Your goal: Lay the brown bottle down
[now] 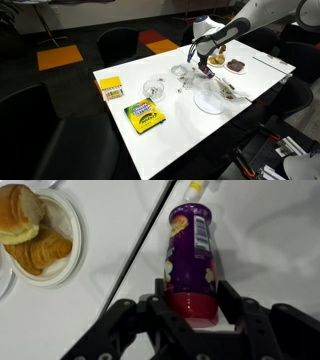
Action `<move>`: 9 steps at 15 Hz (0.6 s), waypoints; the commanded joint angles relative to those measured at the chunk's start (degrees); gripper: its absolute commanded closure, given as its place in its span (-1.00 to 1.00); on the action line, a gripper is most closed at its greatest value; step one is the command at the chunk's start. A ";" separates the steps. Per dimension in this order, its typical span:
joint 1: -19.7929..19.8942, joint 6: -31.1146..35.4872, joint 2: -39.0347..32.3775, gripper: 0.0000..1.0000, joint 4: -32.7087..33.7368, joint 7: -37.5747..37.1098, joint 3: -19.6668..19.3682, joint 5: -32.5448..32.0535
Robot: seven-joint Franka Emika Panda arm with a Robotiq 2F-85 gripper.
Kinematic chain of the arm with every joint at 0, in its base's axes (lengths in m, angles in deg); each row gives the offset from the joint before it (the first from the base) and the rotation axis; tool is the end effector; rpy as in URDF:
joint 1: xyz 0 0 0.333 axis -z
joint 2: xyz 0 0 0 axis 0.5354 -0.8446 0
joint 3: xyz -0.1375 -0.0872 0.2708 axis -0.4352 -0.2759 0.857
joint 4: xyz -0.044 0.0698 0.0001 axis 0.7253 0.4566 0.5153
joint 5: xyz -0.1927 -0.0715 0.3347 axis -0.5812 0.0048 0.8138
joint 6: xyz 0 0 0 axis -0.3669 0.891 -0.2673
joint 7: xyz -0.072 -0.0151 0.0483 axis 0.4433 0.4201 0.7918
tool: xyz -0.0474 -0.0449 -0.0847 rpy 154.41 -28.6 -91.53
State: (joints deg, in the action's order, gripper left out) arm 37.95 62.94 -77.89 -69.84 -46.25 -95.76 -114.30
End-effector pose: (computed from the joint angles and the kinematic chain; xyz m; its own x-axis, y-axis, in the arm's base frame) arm 0.6832 -0.1395 0.1655 0.8927 0.3746 -0.2504 0.4392 -0.8476 0.2978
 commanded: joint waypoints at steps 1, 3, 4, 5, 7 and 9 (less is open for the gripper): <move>-0.34 3.26 -0.49 -0.74 -0.61 -0.38 -0.79 -0.62; -0.24 3.88 -0.36 -0.97 -0.81 -0.20 -0.75 -0.44; -0.19 4.24 -0.19 -1.00 -0.96 -0.10 -0.71 -0.38; -0.22 4.73 0.19 -1.00 -1.29 0.01 -0.66 -0.39; 0.74 7.44 1.95 -1.00 -2.99 2.21 0.75 0.39; 1.17 11.26 4.17 -1.00 -5.01 3.75 1.72 0.91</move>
State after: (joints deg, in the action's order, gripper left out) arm 38.05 69.25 -77.84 -70.34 -45.34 -95.61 -114.14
